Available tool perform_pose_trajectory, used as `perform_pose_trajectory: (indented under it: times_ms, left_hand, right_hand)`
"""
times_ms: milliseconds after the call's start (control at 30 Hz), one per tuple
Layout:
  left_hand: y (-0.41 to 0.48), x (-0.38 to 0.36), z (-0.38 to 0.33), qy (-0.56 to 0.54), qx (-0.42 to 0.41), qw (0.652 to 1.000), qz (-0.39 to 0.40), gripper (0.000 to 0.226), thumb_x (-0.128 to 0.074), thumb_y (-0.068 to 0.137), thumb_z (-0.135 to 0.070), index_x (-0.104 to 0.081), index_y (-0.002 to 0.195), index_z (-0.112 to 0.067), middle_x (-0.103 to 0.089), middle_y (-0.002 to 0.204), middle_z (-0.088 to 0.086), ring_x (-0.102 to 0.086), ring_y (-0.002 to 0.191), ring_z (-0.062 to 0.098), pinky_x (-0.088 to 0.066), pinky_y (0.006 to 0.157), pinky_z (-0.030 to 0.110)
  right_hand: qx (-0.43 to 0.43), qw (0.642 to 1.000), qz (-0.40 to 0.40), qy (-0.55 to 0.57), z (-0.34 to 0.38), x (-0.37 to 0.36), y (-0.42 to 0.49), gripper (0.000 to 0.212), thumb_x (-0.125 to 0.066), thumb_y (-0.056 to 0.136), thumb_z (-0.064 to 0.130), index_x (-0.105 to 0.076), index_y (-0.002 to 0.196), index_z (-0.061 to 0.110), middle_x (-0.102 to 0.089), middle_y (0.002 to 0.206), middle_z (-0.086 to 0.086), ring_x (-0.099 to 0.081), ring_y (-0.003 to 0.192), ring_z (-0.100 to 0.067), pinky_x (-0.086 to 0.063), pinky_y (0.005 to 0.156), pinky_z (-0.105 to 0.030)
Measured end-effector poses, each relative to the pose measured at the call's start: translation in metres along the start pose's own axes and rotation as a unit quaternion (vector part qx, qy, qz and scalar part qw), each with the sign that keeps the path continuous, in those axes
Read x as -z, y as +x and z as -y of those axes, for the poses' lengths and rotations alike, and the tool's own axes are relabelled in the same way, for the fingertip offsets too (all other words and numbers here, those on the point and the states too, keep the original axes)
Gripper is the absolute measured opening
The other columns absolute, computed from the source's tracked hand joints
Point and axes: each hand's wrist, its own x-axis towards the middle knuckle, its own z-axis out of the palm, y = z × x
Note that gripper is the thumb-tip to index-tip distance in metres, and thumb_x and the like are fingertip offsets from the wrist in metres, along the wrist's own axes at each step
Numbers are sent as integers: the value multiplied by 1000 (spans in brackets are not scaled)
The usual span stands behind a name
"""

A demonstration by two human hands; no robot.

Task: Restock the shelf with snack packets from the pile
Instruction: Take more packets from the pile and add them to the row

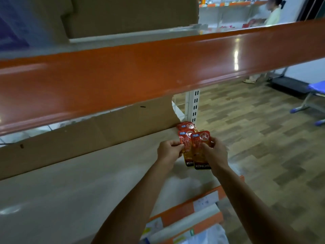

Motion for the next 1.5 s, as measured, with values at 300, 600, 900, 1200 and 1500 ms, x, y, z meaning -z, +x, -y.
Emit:
perform_pose_trajectory:
  times_ms: [300,600,900,1200,1500]
  left_hand:
    - [18,-50,-2,15,7,996,-91,6,-72,84,-12,-70,84,-18,-70,84,0,-63,66,8,-56,68,24]
    - [29,-71,-3,40,0,988,-149,16,-72,84,-15,-73,100,-13,-71,89,1,-66,71,10,-55,67,22]
    - [32,-76,3,84,-28,982,-170,21,-72,84,-16,-71,103,-10,-72,96,6,-70,86,21,-58,81,40]
    - [32,-74,4,87,-25,981,-174,20,-64,90,-16,-69,109,-11,-71,97,4,-68,73,10,-60,76,35]
    - [27,-73,2,113,-44,980,-157,26,-61,93,-18,-67,118,-11,-70,110,6,-67,86,14,-58,83,35]
  right_hand:
    - [54,994,46,-86,-7,26,48,34,-61,87,12,-57,121,12,-65,101,-4,-64,87,-18,-56,76,-37]
    - [67,991,73,-91,-13,25,63,37,-63,85,13,-53,121,15,-65,108,-9,-65,92,-22,-56,82,-45]
    - [103,976,83,-173,-19,20,72,35,-59,86,12,-58,121,7,-64,110,-12,-59,99,-25,-49,87,-38]
    - [116,961,74,-239,-25,10,66,34,-55,90,17,-56,121,5,-53,115,-15,-45,109,-27,-35,90,-32]
    - [123,950,88,-274,-23,10,66,35,-51,93,21,-54,123,5,-50,119,-16,-43,111,-27,-36,93,-34]
